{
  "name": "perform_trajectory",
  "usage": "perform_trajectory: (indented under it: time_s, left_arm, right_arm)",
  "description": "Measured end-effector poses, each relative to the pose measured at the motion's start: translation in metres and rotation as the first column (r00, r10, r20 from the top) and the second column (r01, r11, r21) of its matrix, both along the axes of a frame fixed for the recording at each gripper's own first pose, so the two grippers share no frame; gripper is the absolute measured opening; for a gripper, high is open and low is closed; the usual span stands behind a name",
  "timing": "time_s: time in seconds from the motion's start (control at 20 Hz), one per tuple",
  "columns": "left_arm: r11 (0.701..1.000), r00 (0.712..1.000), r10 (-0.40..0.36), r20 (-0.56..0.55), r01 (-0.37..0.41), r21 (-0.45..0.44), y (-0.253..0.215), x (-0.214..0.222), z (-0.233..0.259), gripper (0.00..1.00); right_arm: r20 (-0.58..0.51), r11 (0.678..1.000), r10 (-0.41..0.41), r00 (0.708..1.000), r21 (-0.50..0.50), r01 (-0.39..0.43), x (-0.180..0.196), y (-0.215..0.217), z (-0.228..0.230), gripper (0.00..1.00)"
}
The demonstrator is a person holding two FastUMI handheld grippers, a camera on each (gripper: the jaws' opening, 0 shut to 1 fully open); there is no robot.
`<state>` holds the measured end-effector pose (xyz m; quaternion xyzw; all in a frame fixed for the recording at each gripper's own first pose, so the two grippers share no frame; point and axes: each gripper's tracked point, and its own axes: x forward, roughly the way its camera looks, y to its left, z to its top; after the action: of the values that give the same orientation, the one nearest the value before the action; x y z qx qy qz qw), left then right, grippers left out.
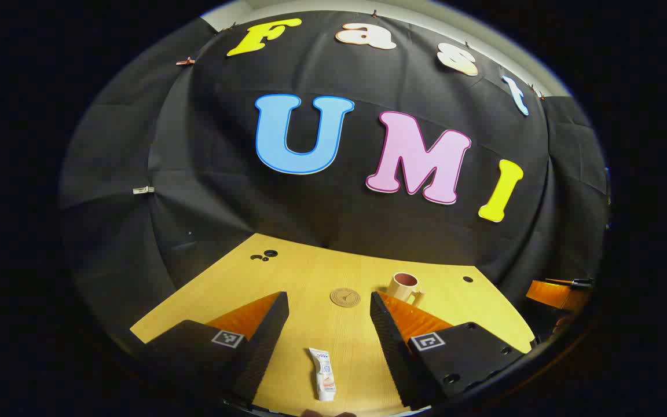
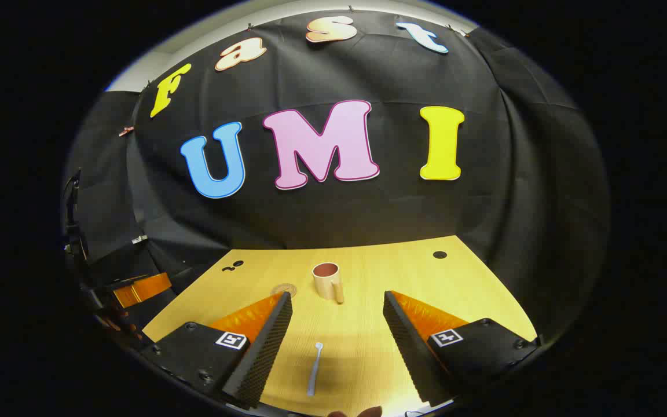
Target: Put the toothbrush and toothpaste on the desktop into the cup, then pick up the cup and place it on the coaster on the desktop.
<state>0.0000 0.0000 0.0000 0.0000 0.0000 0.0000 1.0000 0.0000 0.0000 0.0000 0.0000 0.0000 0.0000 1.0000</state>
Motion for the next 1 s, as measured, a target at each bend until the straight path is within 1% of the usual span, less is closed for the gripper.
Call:
perform_trajectory:
  time_s: [0.55,0.7,0.75,0.85,0.95,1.0]
  left_arm:
    - [0.999,0.999,-0.022,-0.032,0.023,0.029,-0.002,-0.001,-0.008,0.89]
    - [0.999,0.998,-0.033,-0.055,0.035,0.039,-0.005,0.003,-0.017,0.89]
    - [0.998,0.997,-0.032,-0.073,0.036,0.043,-0.005,0.005,-0.022,0.89]
    - [0.998,0.988,-0.024,-0.152,0.034,0.059,-0.005,0.016,-0.043,0.89]
    - [0.996,0.970,-0.032,-0.241,0.050,0.071,-0.008,0.028,-0.071,0.89]
    - [0.995,0.960,-0.023,-0.279,0.049,0.089,-0.005,0.035,-0.086,0.89]
  right_arm:
    - [-0.021,1.000,0.003,1.000,-0.012,-0.003,-0.005,0.008,-0.005,0.98]
    - [-0.032,1.000,0.002,0.999,-0.013,-0.003,-0.005,0.009,-0.009,0.98]
    - [-0.038,1.000,0.000,0.999,-0.015,-0.001,-0.005,0.009,-0.012,0.98]
    - [-0.048,1.000,0.000,0.999,-0.016,-0.001,-0.004,0.009,-0.013,0.98]
    - [-0.055,1.000,-0.004,0.998,-0.016,0.003,-0.003,0.009,-0.015,0.98]
    - [-0.061,1.000,-0.008,0.998,-0.017,0.007,-0.003,0.007,-0.017,0.98]
